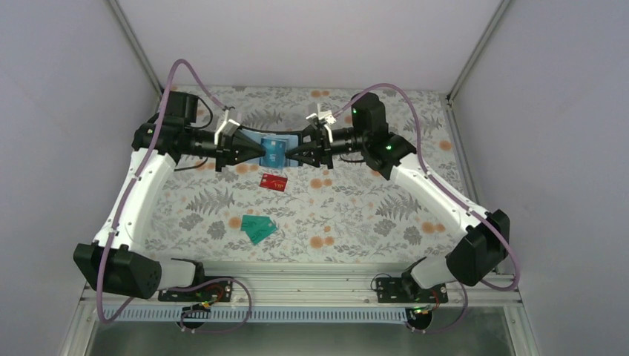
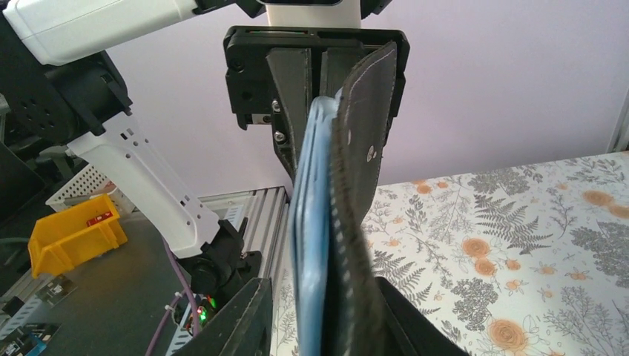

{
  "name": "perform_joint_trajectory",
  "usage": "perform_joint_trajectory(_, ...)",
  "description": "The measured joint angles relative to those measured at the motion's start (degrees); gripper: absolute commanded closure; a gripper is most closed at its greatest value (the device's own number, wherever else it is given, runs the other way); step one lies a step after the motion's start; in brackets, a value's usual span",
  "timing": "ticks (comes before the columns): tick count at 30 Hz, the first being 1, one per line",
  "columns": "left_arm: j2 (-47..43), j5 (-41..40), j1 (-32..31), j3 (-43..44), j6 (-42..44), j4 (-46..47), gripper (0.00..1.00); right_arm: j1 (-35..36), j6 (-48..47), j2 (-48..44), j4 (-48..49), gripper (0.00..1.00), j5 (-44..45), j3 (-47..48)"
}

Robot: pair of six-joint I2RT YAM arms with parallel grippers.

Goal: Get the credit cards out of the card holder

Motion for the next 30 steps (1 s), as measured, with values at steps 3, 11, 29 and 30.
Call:
perform_joint_trajectory(3, 0.0, 0.5, 0.5, 0.0, 0.0, -0.1, 0.98, 0.0, 0.0, -0.6, 0.7, 0.59, 0.0, -0.7)
perform_joint_trajectory(11, 0.0, 0.9, 0.6, 0.0, -0.4, 0.3, 0.98, 0.0, 1.1, -0.2, 2.4, 0.89, -0.6, -1.0)
perform_joint_trajectory(29, -0.1, 3.7, 2.2, -1.5, -4.6, 4.0, 0.96, -0.4, -0.4, 0.2, 2.2, 0.96, -2.6, -1.1)
perform_joint_trajectory(30, -0.1, 3.7, 2.2, -1.7, -5.1, 4.5, 0.96, -0.4, -0.5, 0.2, 2.1, 0.96, -2.7, -1.1)
